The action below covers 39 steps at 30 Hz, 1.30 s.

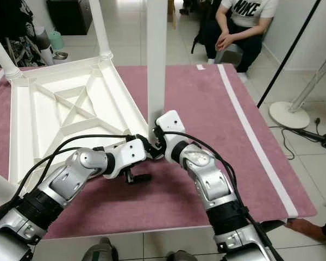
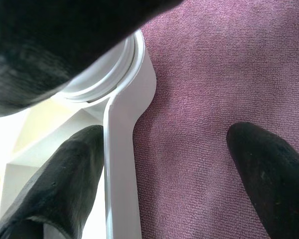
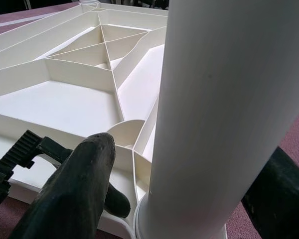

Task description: Building children table

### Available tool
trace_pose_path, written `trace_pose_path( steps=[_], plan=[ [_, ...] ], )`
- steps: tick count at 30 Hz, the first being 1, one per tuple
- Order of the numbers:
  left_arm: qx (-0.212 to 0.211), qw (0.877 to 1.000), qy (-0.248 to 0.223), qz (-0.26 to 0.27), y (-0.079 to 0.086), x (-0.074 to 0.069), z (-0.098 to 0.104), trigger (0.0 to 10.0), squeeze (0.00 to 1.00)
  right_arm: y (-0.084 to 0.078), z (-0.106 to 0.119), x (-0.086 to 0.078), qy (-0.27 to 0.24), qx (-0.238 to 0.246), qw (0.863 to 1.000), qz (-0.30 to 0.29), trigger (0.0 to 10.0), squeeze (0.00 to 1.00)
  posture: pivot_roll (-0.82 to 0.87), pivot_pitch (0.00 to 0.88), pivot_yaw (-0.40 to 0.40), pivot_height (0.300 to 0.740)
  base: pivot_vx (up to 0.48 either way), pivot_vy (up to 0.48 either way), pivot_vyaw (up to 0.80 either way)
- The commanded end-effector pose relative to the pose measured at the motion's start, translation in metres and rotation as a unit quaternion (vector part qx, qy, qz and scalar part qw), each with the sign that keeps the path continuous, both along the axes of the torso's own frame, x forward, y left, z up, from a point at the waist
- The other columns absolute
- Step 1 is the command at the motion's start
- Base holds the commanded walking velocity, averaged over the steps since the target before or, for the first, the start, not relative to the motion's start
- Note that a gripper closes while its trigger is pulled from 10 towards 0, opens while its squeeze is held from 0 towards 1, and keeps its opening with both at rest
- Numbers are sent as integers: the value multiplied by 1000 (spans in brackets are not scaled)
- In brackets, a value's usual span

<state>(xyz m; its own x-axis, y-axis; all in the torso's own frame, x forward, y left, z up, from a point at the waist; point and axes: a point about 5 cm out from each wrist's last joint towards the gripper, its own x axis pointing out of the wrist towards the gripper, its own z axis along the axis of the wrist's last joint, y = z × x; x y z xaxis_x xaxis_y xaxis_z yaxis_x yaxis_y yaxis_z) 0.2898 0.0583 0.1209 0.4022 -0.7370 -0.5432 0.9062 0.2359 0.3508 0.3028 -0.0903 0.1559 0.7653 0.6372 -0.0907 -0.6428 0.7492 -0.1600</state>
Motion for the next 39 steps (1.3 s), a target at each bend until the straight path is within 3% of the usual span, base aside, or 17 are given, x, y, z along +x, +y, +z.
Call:
trace_pose_path(
  steps=[1, 23, 24, 25, 26, 28, 29, 39],
  plan=[
    [9, 1000, -9, 2, -1, 3, 0, 10000, 1000, 8, 1, 3, -2, -2, 1000, 0, 10000, 0, 93, 0, 59, 740, 0, 0, 0],
    [9, 1000, -9, 2, -1, 3, 0, 10000, 1000, 8, 1, 3, -2, -2, 1000, 0, 10000, 0, 93, 0, 59, 740, 0, 0, 0],
    [-61, 994, -53, 71, 17, 5, 21, 10000, 0, -6, 10, -4, -39, 20, 999, -9, 10000, 0, 45, 0, 0, 740, 0, 0, 0],
    [-61, 994, -53, 71, 17, 5, 21, 10000, 0, -6, 10, -4, -39, 20, 999, -9, 10000, 0, 45, 0, 0, 740, 0, 0, 0],
    [-105, 982, -94, 129, 33, 7, 37, 10000, 0, -15, 13, -5, -63, 29, 997, -31, 10000, 0, 49, 0, 0, 740, 0, 0, 0],
    [-105, 982, -94, 129, 33, 7, 37, 10000, 0, -15, 13, -5, -63, 29, 997, -31, 10000, 0, 49, 0, 0, 740, 0, 0, 0],
    [-148, 960, -140, 193, 51, 8, 51, 10000, 0, -23, 14, -4, -85, 36, 994, -58, 10000, 0, 71, 0, 0, 740, 0, 0, 0],
    [-156, 956, -146, 201, 51, 5, 51, 10000, 0, -20, 13, -3, -84, 38, 994, -56, 10000, 0, 65, 0, 0, 740, 0, 0, 0]
  ],
)
